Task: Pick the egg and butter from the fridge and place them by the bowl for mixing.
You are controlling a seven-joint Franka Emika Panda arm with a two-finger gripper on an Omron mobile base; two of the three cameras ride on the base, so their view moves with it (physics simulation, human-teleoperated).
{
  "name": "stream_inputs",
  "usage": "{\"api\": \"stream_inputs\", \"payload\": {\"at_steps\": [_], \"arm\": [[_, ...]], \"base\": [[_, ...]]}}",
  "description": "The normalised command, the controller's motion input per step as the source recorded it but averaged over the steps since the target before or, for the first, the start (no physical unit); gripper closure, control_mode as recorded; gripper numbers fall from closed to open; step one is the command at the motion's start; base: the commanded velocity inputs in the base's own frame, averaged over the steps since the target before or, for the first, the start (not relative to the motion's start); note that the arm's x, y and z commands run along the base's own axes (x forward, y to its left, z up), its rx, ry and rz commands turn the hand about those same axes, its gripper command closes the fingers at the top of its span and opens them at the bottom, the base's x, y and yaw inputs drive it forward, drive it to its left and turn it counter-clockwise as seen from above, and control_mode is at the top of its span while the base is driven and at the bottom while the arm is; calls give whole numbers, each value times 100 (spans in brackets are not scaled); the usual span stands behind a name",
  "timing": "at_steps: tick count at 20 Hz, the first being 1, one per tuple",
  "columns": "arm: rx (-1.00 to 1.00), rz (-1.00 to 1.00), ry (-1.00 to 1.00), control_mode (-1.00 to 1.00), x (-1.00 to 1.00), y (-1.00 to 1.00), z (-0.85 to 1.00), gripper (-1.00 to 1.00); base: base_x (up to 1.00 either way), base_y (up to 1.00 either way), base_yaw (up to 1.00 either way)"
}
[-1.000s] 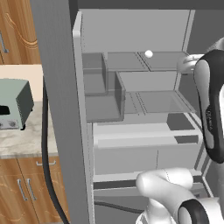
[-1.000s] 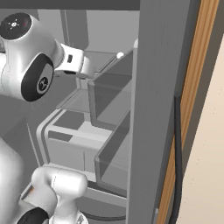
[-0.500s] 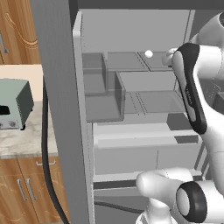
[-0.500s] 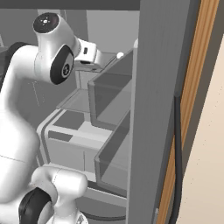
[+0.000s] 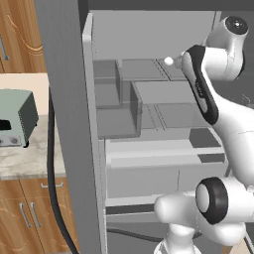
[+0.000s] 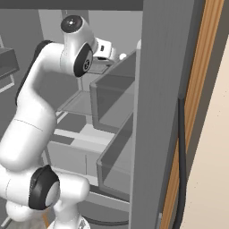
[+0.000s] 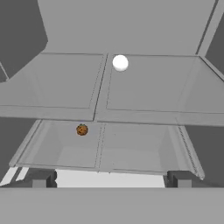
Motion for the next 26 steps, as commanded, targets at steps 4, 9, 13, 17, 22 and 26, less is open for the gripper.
{"api": "stream_inputs", "payload": {"at_steps": [4, 9, 13, 17, 22, 26], "arm": [[0, 0, 2, -100, 69, -22, -1, -100], [0, 0, 0, -100, 56, -23, -4, -100], [0, 1, 0, -100, 51, -12, -22, -100], [0, 0, 3, -100, 60, 0, -19, -100], [-1, 0, 3, -100, 68, 0, -15, -100], [0, 0, 4, -100, 71, -2, -15, -100]], "base": [[0, 0, 0], [0, 0, 0], [0, 0, 0], [0, 0, 0], [0, 0, 0], [0, 0, 0]]}}
